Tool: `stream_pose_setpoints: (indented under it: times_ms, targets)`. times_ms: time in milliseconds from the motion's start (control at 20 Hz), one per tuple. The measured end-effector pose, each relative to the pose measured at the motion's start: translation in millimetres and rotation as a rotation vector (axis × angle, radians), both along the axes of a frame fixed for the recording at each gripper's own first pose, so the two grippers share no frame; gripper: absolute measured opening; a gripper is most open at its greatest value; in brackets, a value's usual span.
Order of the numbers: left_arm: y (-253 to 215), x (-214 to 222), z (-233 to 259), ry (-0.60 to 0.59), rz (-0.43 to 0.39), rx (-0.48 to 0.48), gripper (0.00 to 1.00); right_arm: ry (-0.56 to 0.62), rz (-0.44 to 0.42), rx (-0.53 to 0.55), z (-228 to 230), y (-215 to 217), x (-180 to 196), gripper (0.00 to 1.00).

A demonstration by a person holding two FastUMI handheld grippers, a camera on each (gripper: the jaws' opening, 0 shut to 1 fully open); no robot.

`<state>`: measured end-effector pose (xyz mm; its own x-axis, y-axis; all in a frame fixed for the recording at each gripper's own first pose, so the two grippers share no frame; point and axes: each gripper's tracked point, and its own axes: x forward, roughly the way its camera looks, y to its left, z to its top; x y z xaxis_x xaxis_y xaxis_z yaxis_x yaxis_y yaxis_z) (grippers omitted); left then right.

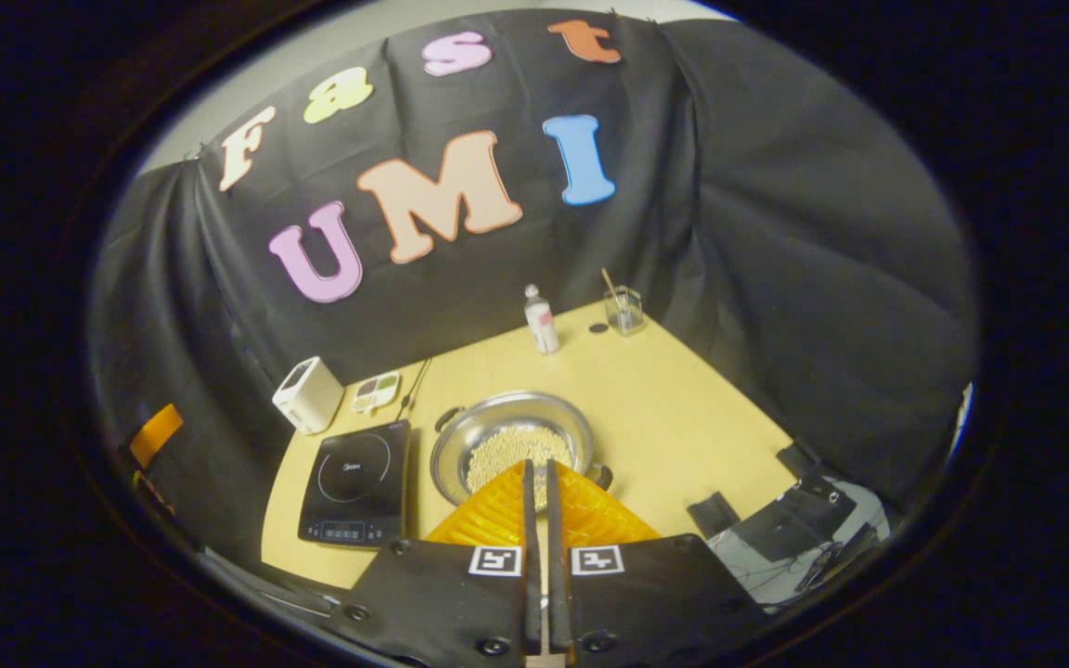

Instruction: First push the handle of the pot to place it horizontally, then grasp the pot with both hands and set it on the induction cooktop.

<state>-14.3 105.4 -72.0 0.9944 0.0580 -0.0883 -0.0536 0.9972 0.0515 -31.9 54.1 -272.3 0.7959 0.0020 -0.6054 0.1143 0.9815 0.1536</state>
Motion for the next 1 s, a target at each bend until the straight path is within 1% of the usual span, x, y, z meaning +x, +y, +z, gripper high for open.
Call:
stream_pose_setpoints:
  times_ms: [50, 100, 150, 200, 250, 300, 350, 400, 450, 500, 550, 600, 650, 700, 750, 800, 850, 900, 950, 1000]
  targets:
    - [-3, 5, -1, -0.002, 0.002, 0.004, 0.90, 0.038, -0.001, 0.018, -14, 0, 1, 0.05]
    - [-5, 10, 0, -0.006, 0.007, 0.008, 0.90, 0.073, 0.001, 0.041, -26, 1, 3, 0.00]
    - [-7, 16, 1, -0.015, 0.015, 0.010, 0.90, 0.111, -0.003, 0.064, -40, 2, 7, 0.05]
    - [-8, 21, 2, -0.019, 0.024, 0.009, 0.90, 0.156, -0.003, 0.086, -53, 2, 8, 0.00]
    - [-12, 27, 0, -0.018, 0.027, 0.009, 0.90, 0.195, -0.004, 0.109, -67, 3, 8, 0.00]
    - [-15, 32, -1, -0.013, 0.031, 0.010, 0.90, 0.238, -0.004, 0.130, -80, 3, 7, 0.05]
    - [-16, 38, -4, -0.002, 0.043, 0.013, 0.90, 0.285, -0.003, 0.157, -94, 4, 6, 0.05]
    - [-17, 44, -6, 0.008, 0.057, 0.015, 0.90, 0.334, -0.001, 0.188, -107, 7, 4, 0.00]
    - [-20, 49, -9, 0.016, 0.064, 0.013, 0.90, 0.380, 0.001, 0.214, -119, 9, 2, 0.05]
    - [-23, 55, -11, 0.020, 0.071, 0.010, 0.90, 0.424, 0.002, 0.235, -131, 11, 0, 0.05]
    - [-25, 61, -13, 0.022, 0.078, 0.009, 0.94, 0.465, 0.002, 0.251, -142, 12, 0, 0.04]
    - [-27, 67, -14, 0.023, 0.078, 0.010, 0.95, 0.498, -0.003, 0.259, -152, 12, 1, 0.00]
    - [-30, 72, -16, 0.028, 0.081, 0.012, 0.91, 0.532, -0.007, 0.261, -163, 11, 2, 0.05]
    - [-31, 76, -17, 0.036, 0.088, 0.014, 0.94, 0.569, -0.008, 0.268, -176, 11, 5, 0.02]
    - [-30, 81, -20, 0.044, 0.100, 0.017, 0.94, 0.604, -0.014, 0.281, -186, 11, 9, 0.00]
    - [-28, 85, -22, 0.055, 0.115, 0.021, 0.99, 0.636, -0.023, 0.295, -194, 11, 14, 0.00]
    - [-28, 88, -25, 0.065, 0.131, 0.027, 0.94, 0.662, -0.029, 0.307, -201, 11, 17, 0.05]
    - [-27, 91, -27, 0.074, 0.147, 0.031, 0.90, 0.686, -0.028, 0.313, -206, 11, 19, 0.00]
    - [-27, 93, -30, 0.084, 0.161, 0.034, 0.91, 0.705, -0.024, 0.314, -211, 11, 21, 0.04]
    - [-27, 93, -33, 0.091, 0.174, 0.033, 0.94, 0.721, -0.020, 0.310, -216, 9, 25, 0.05]
